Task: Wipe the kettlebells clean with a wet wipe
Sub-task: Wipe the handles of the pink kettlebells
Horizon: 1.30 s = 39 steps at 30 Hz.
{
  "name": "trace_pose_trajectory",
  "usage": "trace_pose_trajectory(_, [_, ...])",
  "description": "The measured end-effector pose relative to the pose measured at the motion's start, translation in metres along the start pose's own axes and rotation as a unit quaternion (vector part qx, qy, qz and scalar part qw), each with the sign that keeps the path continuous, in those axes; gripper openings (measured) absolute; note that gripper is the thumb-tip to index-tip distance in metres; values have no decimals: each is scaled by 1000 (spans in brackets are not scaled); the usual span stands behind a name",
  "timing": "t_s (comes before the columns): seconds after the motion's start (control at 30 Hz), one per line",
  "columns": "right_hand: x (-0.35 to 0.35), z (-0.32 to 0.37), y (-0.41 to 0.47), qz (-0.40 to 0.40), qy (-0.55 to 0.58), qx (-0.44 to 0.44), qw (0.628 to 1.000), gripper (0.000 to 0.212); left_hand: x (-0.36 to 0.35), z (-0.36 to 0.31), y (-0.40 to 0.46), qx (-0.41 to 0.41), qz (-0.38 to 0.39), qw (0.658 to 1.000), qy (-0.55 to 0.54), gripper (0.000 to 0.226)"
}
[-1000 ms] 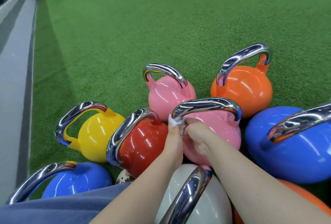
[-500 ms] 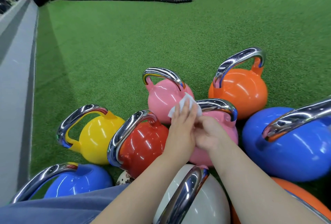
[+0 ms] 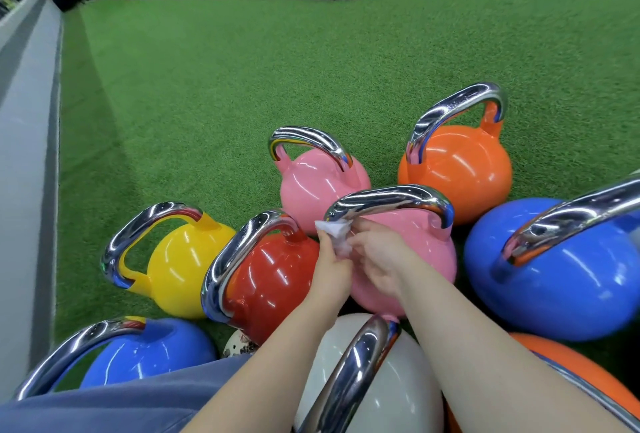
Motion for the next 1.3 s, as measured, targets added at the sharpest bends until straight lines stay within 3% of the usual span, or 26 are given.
trace_pose_trajectory(0.17, [0,-5,5,15,-110,-19,994,36,-3,11,2,111,22,988,-101,70])
trace_pose_trajectory(0.23, [1,-13,10,23,-133,-30,990,44,-2,9,1,128,27,986,-103,77])
trace_pose_trajectory(0.37, [2,-23,16,11,-70,-36,997,49,-1,8,4,132,13,988,-80,70])
trace_pose_trajectory(0.5, [11,-18,17,25,23,-55,998,63,-8,-4,-10,81,0,997,-13,41])
trace_pose_trajectory(0.67, [16,-9,11,54,127,-59,989,59,-3,-10,-15,-79,-2,987,137,77])
trace_pose_trajectory(0.8, [19,2,4,63,161,-36,984,49,-2,-27,-18,-190,1,946,263,79])
trace_pose_trajectory(0.97, [24,9,-4,5,228,-32,973,25,-14,-44,-14,-346,-39,835,427,74])
trace_pose_trajectory(1.07, [33,10,-8,-36,305,-38,951,16,-26,-55,-12,-386,-51,770,505,68])
trace_pose_trajectory(1.2, [40,17,-17,-99,406,-29,908,25,-35,-60,-16,-435,-17,720,540,59])
trace_pose_trajectory(1.3, [36,14,-19,-90,439,-39,893,20,-27,-57,-13,-450,-6,704,549,59])
Point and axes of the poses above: each hand's wrist, its own y-axis towards the middle knuckle, its own x-axis out of the back of the hand, z = x × y, the point moved 2 cm from there along y, towards the middle knuckle, and after that the axes turned 6 degrees about -z, right-handed, at the moved point
